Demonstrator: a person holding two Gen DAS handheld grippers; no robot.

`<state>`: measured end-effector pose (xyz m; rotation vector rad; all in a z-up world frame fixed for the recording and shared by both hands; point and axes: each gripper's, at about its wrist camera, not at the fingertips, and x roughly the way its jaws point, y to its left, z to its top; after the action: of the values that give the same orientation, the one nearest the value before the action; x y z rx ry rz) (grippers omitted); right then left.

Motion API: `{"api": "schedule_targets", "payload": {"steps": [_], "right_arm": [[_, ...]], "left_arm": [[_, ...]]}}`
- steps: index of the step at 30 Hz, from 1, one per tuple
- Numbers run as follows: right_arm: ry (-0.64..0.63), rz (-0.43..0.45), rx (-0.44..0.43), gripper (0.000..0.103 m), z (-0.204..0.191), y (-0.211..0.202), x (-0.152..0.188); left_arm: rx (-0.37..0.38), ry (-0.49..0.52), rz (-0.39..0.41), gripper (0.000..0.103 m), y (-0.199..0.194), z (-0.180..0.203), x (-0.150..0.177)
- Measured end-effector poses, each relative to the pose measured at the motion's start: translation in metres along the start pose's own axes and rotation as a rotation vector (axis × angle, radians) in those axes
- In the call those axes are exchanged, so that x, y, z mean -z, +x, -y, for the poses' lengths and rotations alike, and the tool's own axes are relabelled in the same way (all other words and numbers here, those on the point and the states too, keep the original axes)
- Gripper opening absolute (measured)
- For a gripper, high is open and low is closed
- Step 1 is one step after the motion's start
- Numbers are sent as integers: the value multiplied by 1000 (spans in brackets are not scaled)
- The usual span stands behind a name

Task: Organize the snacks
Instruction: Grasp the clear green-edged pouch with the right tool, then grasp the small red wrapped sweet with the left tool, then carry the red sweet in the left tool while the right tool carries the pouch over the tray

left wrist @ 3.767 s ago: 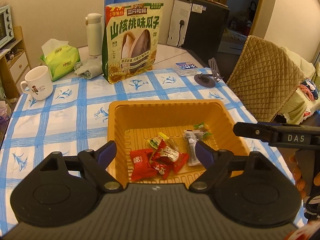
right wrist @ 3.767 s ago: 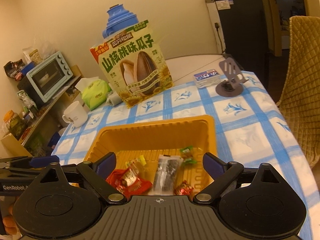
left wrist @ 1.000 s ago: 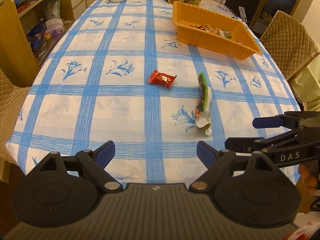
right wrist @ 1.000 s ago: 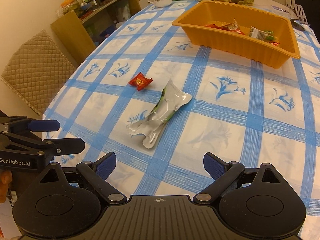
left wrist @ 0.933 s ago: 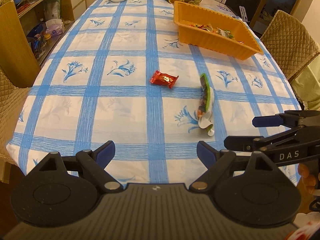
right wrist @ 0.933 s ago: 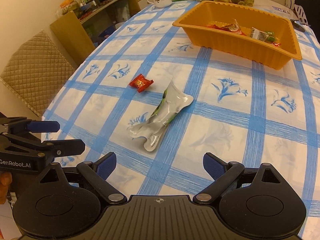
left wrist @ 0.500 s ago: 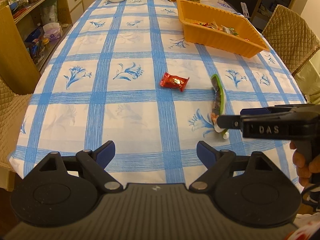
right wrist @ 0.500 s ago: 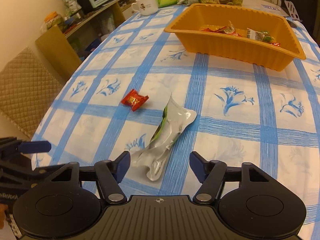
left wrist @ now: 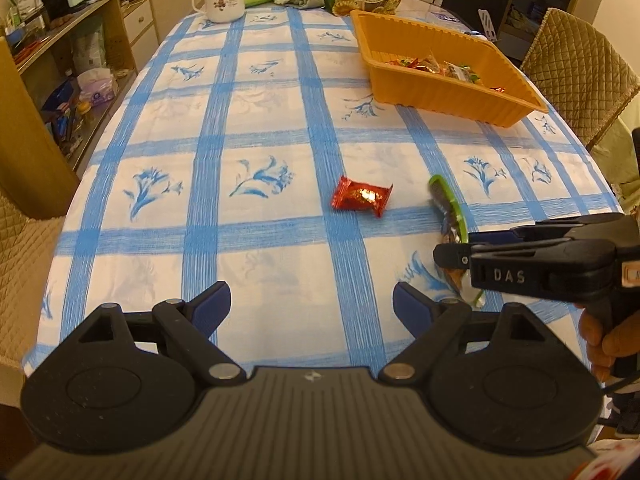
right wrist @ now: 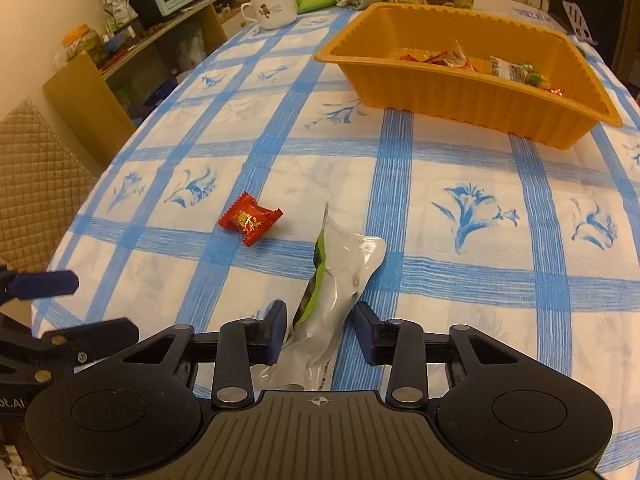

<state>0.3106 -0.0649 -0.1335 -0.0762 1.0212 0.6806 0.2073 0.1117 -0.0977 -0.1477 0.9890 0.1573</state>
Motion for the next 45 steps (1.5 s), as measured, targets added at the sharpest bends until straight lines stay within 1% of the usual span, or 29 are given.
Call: {"api": "schedule_targets", "payload": {"steps": [3,7,17,21,29,34,38,40,42,45], "right_arm": [[-23,4,7,28,1,0,0],[-30,12,36,28,10,-4,1],[88,36,106,28,52,-19,2],[141,43,130,28,67,-24,5],[209,58,169,28,87,-34,11],[224,60,176,28,92,-37,12],[226,58,180,28,94,-38,12],[226,58,182,28,95,-38,11],[225,58,182,28,95,-37,10],[220,60,178,28,96,-38,10]], "left_arm": [[6,29,6,86,6,4,-4],[8,81,16,84,16,9,-10],[-29,253,28,78,57,22,-34],[-40,318,22,70,73,28,-41],[-11,371,19,68,89,35,-55],[28,387,15,51,96,42,-62],[54,399,9,41,97,48,-65],[66,398,4,32,98,49,-65],[82,391,-2,26,98,50,-65],[89,383,-4,21,97,51,-64]]}}
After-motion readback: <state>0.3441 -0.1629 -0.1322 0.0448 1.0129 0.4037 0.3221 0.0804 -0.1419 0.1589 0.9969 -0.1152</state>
